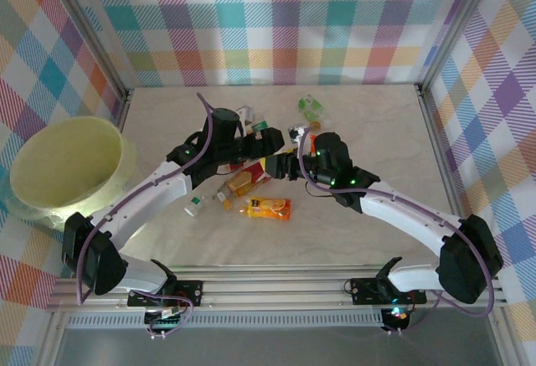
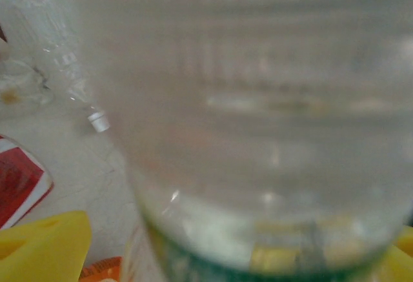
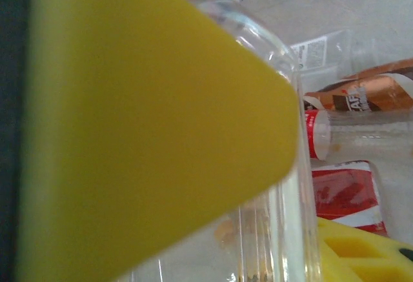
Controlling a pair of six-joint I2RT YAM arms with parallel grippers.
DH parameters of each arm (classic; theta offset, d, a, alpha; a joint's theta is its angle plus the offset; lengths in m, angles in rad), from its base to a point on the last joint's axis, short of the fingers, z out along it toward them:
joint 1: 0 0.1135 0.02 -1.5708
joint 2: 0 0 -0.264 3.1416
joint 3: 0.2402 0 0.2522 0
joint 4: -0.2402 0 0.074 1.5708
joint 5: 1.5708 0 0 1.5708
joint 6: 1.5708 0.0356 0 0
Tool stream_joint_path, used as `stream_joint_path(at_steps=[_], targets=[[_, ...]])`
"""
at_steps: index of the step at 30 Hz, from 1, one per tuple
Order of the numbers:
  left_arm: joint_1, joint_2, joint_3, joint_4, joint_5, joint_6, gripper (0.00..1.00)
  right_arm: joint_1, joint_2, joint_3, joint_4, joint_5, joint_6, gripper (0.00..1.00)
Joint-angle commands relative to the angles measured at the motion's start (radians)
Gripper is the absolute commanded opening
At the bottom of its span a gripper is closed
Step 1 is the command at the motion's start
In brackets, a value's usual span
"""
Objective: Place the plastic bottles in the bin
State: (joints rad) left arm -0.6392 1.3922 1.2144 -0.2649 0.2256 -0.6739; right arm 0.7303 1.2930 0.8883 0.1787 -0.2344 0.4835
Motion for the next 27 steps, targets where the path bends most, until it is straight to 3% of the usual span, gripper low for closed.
stream_joint_path(at_steps=[1,7,11,24,27], targets=[[-0.012,0.003,0.021,0.026,0.036,-0.019,0.83,0.010,-0.035,0.009,0.100,-0.070,-0.043,0.41],[-0.011,-0.024,-0.005,0.034,0.006,-0.038,0.66,0.011,-0.026,0.006,0.105,-0.084,-0.039,0.44],[-0.011,-0.056,-0.023,0.027,-0.059,-0.022,0.61,0.011,-0.025,0.005,0.102,-0.113,-0.050,0.57],[0.029,-0.174,0.081,-0.235,-0.355,0.159,0.57,0.011,-0.145,-0.036,0.015,-0.038,-0.229,1.00],[0.044,-0.195,0.133,-0.323,-0.409,0.193,0.56,0.011,-0.169,-0.059,-0.008,0.064,-0.251,1.00]])
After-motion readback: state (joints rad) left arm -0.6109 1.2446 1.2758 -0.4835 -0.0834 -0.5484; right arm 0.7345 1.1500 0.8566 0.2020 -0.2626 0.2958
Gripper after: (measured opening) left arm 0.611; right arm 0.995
